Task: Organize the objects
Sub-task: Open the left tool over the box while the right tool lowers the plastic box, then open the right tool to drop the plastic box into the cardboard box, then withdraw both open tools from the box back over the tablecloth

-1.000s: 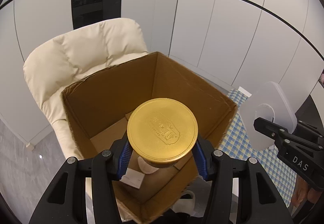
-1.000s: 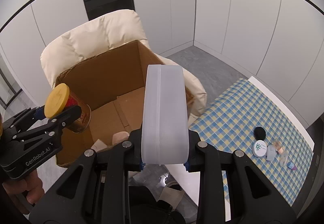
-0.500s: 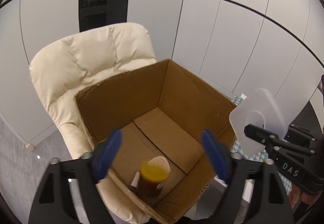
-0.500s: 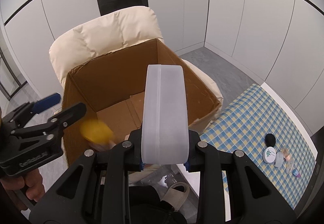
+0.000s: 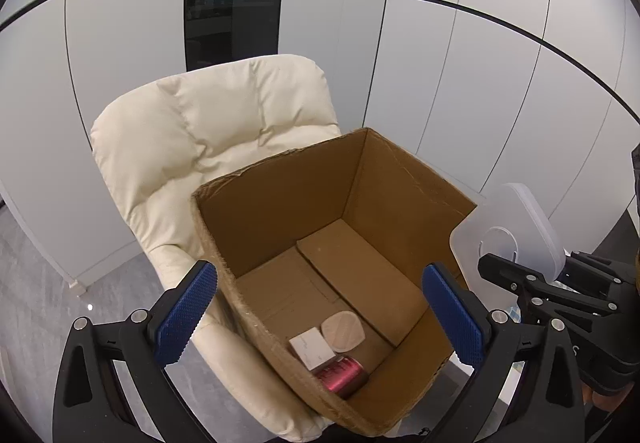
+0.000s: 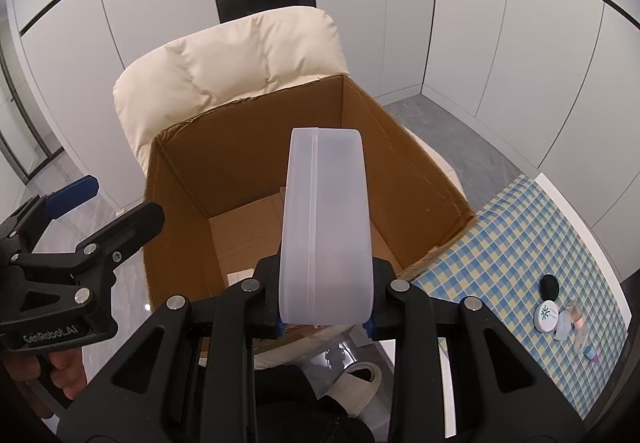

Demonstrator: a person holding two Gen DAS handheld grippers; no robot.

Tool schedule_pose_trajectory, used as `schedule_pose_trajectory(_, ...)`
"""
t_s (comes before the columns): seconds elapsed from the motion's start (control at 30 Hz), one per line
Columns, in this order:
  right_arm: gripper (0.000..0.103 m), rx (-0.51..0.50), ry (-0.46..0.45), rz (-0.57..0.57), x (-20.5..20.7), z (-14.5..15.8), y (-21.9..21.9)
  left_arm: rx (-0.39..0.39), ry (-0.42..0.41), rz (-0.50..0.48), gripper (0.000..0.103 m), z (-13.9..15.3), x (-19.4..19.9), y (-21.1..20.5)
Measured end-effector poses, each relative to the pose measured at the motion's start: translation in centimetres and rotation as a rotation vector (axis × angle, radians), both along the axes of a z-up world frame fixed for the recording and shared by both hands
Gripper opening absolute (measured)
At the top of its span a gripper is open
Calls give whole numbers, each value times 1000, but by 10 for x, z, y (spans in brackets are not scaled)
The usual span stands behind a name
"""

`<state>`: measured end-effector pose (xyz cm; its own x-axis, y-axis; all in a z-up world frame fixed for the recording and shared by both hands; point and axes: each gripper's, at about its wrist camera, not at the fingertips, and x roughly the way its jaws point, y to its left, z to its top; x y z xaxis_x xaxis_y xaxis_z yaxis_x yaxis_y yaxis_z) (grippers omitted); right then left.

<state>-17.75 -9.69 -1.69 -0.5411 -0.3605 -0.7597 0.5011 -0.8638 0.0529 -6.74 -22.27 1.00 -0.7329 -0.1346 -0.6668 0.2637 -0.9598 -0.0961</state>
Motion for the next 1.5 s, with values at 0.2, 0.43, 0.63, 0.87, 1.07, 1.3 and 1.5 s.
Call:
schedule_pose_trajectory(0.2,28,4,-5,25,3,0,-13,3,-4,20,102,-2,7,-10)
schedule_pose_trajectory(0.43,28,7,-9,49,5,-2,-28,10,-9,43,102,-3,15,-22)
schedule_pose_trajectory(0.63,31,24,-13,66,7,-5,-39,18,-16,54,102,-3,16,-27)
schedule_pose_trajectory(0.87,60,24,-1,65,7,-4,-39,27,-24,70,102,-4,16,-31)
schedule_pose_trajectory(1.07,81,-6,-15,28,-2,-3,-27,21,-29,73,102,-5,15,-30)
schedule_pose_trajectory(1.3,97,-19,-36,-24,-11,-4,-13,25,-34,61,102,-8,10,-26)
schedule_pose_trajectory(1.5,103,-24,-21,-59,-14,-3,0,25,-29,48,102,-7,6,-19)
